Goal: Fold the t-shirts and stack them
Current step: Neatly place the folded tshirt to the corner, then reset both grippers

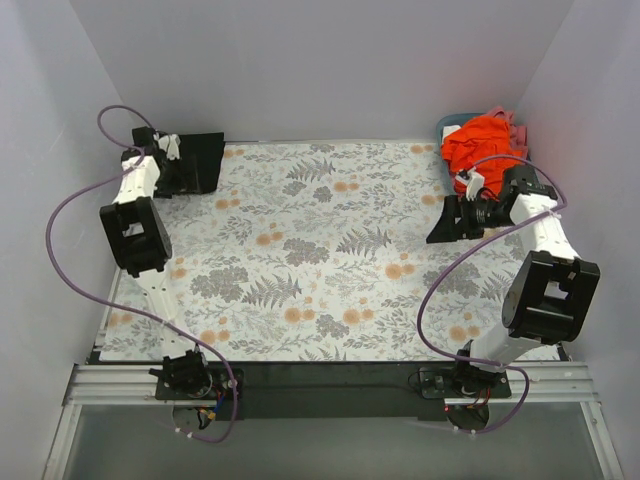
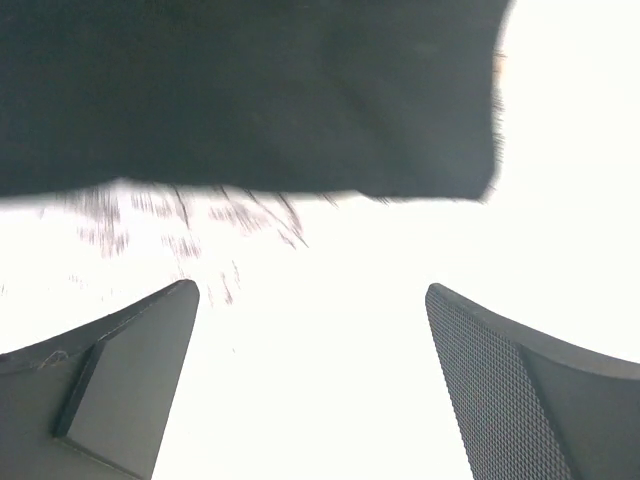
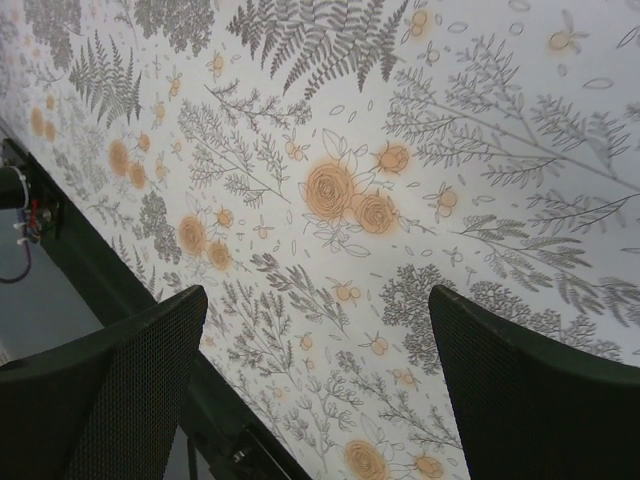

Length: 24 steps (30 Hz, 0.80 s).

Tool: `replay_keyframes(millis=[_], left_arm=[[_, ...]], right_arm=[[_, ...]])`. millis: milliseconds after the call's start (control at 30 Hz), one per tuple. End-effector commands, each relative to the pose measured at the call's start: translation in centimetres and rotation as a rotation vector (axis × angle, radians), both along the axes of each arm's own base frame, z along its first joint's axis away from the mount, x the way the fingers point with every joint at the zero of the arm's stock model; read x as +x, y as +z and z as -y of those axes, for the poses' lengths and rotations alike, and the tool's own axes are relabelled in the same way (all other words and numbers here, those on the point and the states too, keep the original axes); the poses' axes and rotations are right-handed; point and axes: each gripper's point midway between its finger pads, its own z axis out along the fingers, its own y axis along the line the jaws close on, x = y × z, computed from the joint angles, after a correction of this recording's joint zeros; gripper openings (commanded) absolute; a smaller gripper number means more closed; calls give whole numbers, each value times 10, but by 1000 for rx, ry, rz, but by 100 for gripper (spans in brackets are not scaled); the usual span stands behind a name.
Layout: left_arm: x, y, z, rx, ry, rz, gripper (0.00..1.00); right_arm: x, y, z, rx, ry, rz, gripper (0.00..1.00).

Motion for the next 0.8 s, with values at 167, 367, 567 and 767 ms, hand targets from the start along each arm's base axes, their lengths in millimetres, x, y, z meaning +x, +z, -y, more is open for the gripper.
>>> replay_keyframes(millis=[167, 367, 567, 767], left_arm=[[-49, 181, 63, -134, -68, 219, 98], [-95, 170, 139, -156, -170, 208, 98], [-141, 123, 191, -212, -222, 134, 98], [-161, 120, 192, -213, -249, 135, 98]], right_arm=[[33, 46, 13, -66, -7, 178, 98], [30, 44, 13, -68, -29, 176, 98], [15, 15, 14, -121, -46, 138, 98], [-3, -2, 9, -166, -36, 142, 98]])
